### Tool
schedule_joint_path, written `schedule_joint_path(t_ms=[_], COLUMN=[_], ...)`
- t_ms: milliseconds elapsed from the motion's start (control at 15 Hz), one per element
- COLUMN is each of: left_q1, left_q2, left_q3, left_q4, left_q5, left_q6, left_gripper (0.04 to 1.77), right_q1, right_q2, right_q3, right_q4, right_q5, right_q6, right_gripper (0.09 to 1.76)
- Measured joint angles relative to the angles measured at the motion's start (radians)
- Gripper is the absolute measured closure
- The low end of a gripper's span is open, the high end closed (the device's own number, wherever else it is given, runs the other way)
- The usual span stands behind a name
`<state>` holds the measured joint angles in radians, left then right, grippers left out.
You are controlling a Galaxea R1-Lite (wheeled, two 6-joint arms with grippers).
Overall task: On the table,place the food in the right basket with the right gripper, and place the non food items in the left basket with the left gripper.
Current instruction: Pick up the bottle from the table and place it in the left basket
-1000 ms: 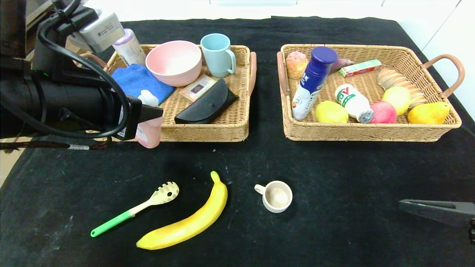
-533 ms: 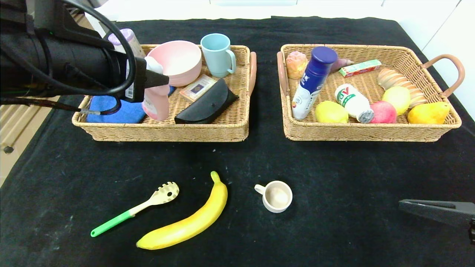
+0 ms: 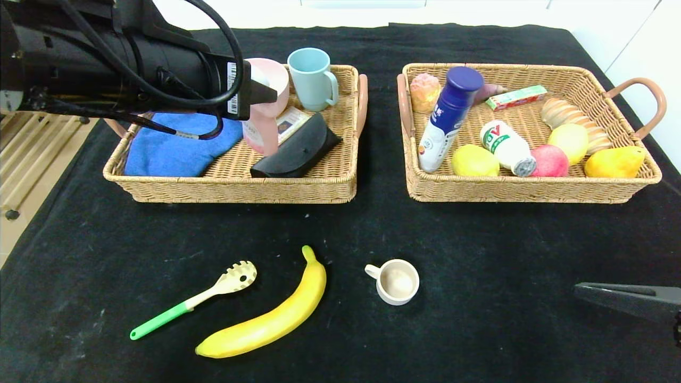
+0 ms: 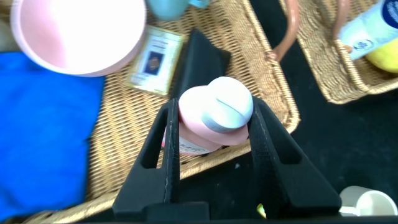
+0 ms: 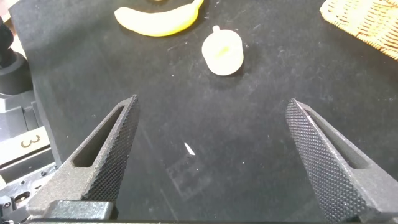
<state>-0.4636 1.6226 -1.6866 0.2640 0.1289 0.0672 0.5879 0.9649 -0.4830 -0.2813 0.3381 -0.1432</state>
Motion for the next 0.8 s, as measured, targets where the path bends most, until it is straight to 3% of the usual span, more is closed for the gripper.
schedule_joint_path(t_ms=[133,733,800], left_q1=[0.027,0.051,0.052], left_q2=[0.027,0.122,0.127], left_q3=[-0.005,-0.04,-0.043], left_q4=[-0.06,-0.106,-0.106], left_q5=[-0.054,-0.048,-0.048], left_q6=[-0.002,-0.03,-0.031], left_gripper=[1.07,1.07,0.95], right_q1=[0.0,-0.002,-0.002], right_q2=[-0.003,-0.007,-0.007], right_q3=[-0.001,-0.002,-0.001], right_q4=[-0.002,-0.001,-0.001], right_q5=[0.0,0.0,-0.001], right_q6=[0.0,0.0,0.0], right_gripper=[0.14,0.14,0.14])
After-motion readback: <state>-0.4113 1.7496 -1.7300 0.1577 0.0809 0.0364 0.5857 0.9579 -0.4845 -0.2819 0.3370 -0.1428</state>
